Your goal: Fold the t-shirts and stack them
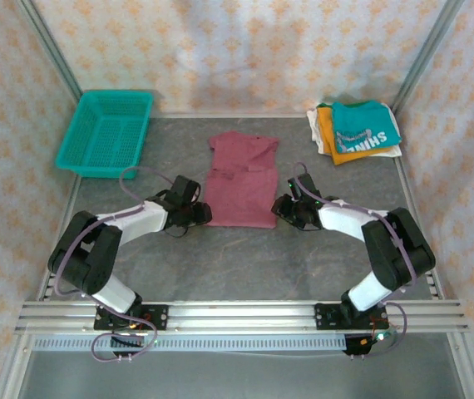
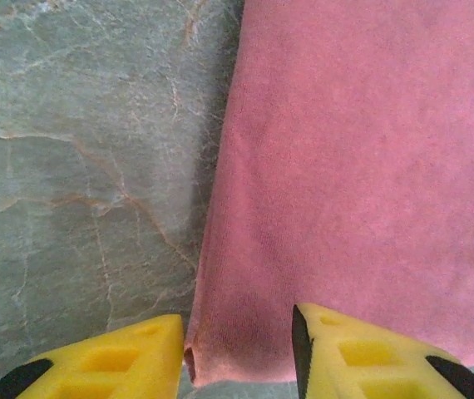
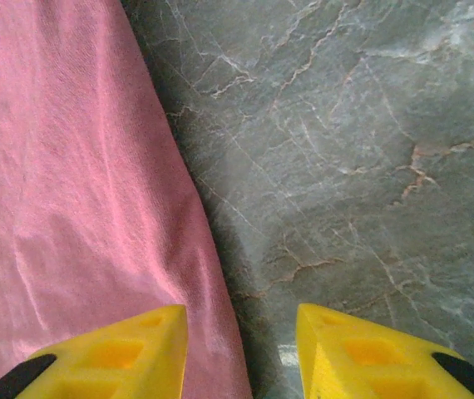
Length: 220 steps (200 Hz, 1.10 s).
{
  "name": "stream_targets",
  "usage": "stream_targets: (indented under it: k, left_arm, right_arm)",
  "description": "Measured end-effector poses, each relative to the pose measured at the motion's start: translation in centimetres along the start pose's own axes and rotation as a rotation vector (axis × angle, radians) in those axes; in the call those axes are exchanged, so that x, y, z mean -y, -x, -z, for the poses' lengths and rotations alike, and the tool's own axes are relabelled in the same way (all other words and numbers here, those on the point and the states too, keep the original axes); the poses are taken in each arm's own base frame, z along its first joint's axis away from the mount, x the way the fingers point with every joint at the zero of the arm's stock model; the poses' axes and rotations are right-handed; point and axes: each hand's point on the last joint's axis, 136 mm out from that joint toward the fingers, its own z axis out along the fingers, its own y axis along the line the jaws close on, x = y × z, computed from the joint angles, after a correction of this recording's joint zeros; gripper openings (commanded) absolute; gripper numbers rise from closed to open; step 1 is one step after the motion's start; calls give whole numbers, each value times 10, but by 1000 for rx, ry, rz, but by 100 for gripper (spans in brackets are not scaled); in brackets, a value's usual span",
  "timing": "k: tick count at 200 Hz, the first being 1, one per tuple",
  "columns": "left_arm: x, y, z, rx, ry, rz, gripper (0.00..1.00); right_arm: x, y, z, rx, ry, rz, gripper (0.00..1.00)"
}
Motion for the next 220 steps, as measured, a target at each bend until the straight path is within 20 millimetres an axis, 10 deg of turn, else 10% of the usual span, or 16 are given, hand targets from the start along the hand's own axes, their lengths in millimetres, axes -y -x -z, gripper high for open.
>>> stream_targets:
  k: [106, 220]
  left_arm:
    - [7, -7, -11, -15, -3, -26, 0]
    - [6, -6, -11, -11, 3, -27, 0]
  right_arm:
    - [11, -12, 4, -7, 10, -15, 52]
    - [-18, -36, -9, -104, 157, 6, 33]
